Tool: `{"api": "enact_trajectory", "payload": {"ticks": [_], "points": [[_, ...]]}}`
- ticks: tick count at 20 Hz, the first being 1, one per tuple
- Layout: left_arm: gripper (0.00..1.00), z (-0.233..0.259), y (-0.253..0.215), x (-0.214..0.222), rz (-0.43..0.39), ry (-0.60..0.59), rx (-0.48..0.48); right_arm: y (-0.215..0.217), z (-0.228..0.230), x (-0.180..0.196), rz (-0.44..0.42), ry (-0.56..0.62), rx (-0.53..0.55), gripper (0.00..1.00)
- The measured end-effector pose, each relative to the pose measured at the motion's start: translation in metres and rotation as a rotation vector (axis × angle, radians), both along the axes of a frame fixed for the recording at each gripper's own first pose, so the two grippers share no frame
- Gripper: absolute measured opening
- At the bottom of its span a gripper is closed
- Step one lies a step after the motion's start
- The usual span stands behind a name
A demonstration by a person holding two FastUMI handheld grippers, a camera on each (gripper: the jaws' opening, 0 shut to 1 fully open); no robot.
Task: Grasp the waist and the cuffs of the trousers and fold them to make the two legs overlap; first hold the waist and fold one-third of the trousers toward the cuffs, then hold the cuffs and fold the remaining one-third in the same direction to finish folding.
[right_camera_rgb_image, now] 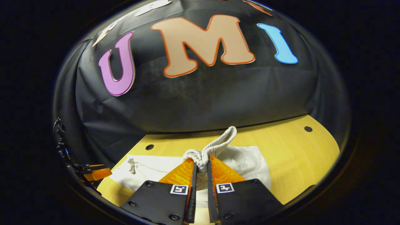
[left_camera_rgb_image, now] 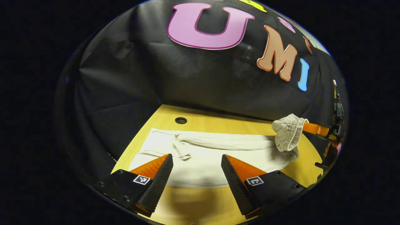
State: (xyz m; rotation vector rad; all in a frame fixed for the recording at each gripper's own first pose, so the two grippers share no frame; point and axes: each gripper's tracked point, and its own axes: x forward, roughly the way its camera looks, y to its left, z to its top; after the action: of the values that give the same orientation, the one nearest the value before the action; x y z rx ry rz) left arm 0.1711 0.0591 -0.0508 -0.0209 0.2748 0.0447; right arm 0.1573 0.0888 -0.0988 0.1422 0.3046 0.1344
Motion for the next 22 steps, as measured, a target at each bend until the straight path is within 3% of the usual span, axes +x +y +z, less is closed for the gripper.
{"api": "enact_trajectory", "payload": {"ticks": [4,5,6,7,8,10,14,17,18,22], "points": [[0.95,-0.015,0.042,0.000,0.076,0.011,0.003,0.037,-0.030,-0.004,0.062,0.036,-0.039,0.19],[0.95,-0.017,0.053,0.002,0.100,0.008,0.002,0.043,-0.038,-0.007,0.071,0.047,-0.054,0.27],[0.95,-0.021,0.062,0.002,0.120,0.009,-0.002,0.050,-0.043,-0.008,0.080,0.054,-0.070,0.17],[0.94,-0.027,0.070,0.003,0.138,0.019,-0.005,0.054,-0.049,-0.009,0.091,0.063,-0.089,0.28],[0.94,-0.034,0.079,0.003,0.156,0.030,-0.007,0.057,-0.054,-0.012,0.101,0.069,-0.102,0.18],[0.95,-0.046,0.093,0.004,0.181,0.046,-0.009,0.067,-0.060,-0.017,0.124,0.088,-0.097,0.41],[0.95,-0.067,0.116,0.003,0.221,0.091,0.030,0.074,-0.060,-0.018,0.114,0.086,-0.090,0.99],[0.95,-0.080,0.124,0.002,0.236,0.123,0.031,0.070,-0.059,-0.019,0.098,0.090,-0.096,0.93],[0.95,-0.083,0.123,0.001,0.241,0.134,0.029,0.066,-0.059,-0.019,0.092,0.090,-0.101,0.97],[0.94,-0.085,0.124,-0.001,0.231,0.152,0.066,0.055,-0.054,-0.021,0.056,0.084,-0.096,0.97]]}}
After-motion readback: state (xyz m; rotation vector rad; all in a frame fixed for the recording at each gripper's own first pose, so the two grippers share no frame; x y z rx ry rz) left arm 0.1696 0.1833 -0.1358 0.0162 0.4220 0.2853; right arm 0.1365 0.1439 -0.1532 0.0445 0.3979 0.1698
